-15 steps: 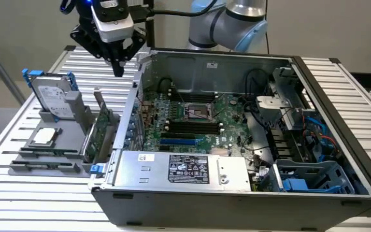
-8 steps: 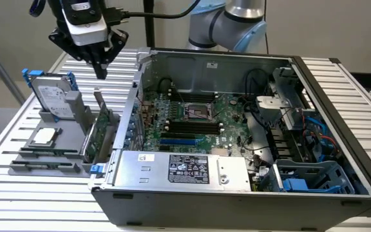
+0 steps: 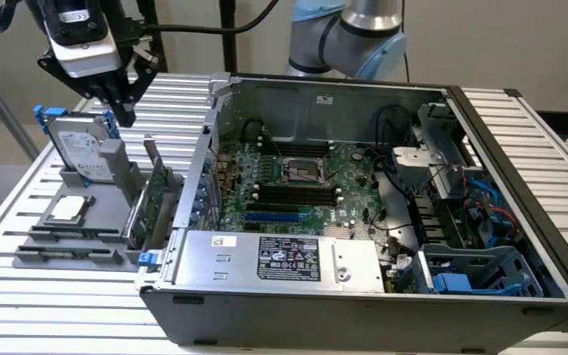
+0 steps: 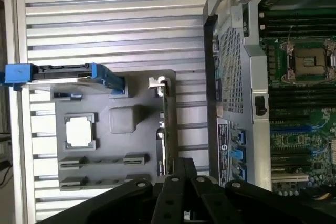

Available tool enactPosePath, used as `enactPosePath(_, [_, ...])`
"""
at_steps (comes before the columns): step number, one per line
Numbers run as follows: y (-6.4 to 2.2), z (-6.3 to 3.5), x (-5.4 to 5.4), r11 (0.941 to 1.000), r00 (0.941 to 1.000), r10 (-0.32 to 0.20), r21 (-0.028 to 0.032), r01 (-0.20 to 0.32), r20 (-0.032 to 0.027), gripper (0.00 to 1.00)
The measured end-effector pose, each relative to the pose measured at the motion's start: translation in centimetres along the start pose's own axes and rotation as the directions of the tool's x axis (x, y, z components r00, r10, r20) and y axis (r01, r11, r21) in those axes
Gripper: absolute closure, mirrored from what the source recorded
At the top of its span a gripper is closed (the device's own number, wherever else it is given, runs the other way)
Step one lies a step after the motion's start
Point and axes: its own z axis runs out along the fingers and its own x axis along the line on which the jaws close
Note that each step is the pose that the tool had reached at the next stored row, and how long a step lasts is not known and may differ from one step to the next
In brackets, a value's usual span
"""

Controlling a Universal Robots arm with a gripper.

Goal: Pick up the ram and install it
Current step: 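Reach for the ram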

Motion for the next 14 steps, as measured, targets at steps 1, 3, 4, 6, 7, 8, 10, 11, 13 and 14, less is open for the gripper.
enactPosePath(1, [-0.16, 0.02, 0.4, 1.0000, 1.0000, 0.000, 0.0001, 0.000, 0.0000, 1.00])
enactPosePath(3, [-0.46, 0.07, 1.2, 1.0000, 1.0000, 0.000, 0.0003, 0.000, 0.0000, 1.00])
enactPosePath(4, [-0.61, 0.09, 1.5, 1.0000, 1.0000, 0.000, 0.0004, 0.000, 0.0000, 1.00])
enactPosePath(6, [-0.92, 0.14, 2.3, 1.0000, 1.0000, 0.000, 0.0006, 0.000, 0.0000, 1.00])
enactPosePath(7, [-1.05, 0.17, 2.6, 1.0000, 1.0000, 0.000, 0.0008, 0.000, 0.0000, 1.00])
enactPosePath(8, [-1.21, 0.21, 3.0, 1.0000, 1.0000, 0.000, 0.0010, 0.000, 0.0000, 1.00])
enactPosePath(10, [-1.49, 0.28, 3.7, 1.0000, 1.0000, 0.000, 0.0015, 0.000, -0.0003, 1.00])
enactPosePath(11, [-1.63, 0.33, 4.0, 1.0000, 1.0000, 0.000, 0.0017, 0.000, -0.0004, 1.00])
enactPosePath(13, [-1.91, 0.42, 4.7, 1.0000, 1.0000, 0.000, 0.0020, 0.000, -0.0009, 1.00])
enactPosePath(14, [-2.05, 0.47, 5.0, 1.0000, 1.0000, 0.000, 0.0023, 0.000, -0.0013, 1.00])
